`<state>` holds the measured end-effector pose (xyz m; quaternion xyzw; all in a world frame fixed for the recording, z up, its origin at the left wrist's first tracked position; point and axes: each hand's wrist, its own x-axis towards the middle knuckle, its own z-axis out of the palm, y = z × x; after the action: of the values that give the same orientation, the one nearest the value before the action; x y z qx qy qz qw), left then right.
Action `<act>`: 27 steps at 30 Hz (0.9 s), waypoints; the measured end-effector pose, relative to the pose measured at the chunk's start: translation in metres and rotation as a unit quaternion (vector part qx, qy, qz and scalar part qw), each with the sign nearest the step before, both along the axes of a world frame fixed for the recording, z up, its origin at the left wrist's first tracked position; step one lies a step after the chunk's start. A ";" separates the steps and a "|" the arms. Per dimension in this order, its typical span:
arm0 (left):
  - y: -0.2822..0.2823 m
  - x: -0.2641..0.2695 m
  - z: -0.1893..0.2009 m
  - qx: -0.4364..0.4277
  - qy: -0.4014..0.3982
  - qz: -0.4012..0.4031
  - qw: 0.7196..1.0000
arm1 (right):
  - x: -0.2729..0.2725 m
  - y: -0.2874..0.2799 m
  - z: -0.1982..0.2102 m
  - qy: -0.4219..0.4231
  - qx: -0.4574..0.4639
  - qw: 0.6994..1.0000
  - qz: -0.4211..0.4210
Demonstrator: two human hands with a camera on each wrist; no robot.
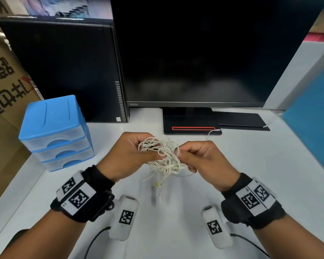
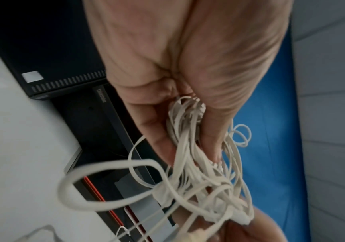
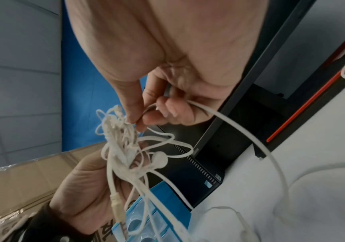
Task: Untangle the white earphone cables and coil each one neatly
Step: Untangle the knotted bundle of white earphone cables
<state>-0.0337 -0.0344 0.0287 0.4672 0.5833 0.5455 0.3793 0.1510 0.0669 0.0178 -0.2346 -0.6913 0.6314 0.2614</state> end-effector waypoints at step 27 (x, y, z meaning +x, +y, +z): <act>-0.003 -0.006 -0.005 -0.059 0.157 -0.085 0.982 | 0.014 0.029 0.002 -0.243 0.565 0.746 -0.254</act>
<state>-0.0397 -0.0374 0.0236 0.5720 0.6247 0.3960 0.3545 0.1651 0.0962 0.0194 -0.3563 -0.8769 -0.0429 0.3196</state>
